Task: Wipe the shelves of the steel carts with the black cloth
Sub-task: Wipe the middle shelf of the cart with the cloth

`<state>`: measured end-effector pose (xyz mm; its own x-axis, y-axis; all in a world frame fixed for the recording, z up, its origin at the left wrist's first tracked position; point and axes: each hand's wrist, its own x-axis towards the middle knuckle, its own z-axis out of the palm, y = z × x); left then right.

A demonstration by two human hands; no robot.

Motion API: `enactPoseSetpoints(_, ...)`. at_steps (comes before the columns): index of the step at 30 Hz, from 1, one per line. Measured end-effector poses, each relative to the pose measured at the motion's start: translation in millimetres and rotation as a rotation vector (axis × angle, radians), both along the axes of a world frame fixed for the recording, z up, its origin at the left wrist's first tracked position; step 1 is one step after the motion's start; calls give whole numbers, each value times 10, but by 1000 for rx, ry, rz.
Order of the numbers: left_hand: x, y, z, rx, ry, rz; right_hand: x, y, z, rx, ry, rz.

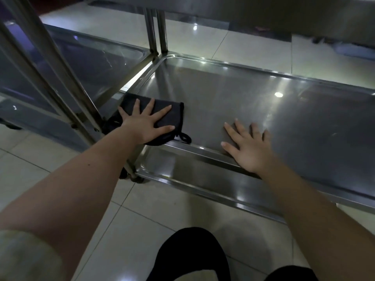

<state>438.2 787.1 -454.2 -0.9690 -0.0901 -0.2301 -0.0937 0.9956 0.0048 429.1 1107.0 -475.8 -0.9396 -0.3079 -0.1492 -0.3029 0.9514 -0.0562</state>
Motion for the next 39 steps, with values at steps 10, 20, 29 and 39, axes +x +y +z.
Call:
enactPoseSetpoints(10,12,1319,-2,27,-38,-107,106,401,169,-469,61,-160)
enactPoseSetpoints(20,205,3968,-47,106,2,-297,335,2315,373,-611,345,-692)
enactPoseSetpoints(29,284,5077,-38,142,10,-291,609,3165,165,-437,311,-687)
enactPoseSetpoints(39,233,5463,-79,117,58,-346,737,3539,14,-615,346,-668)
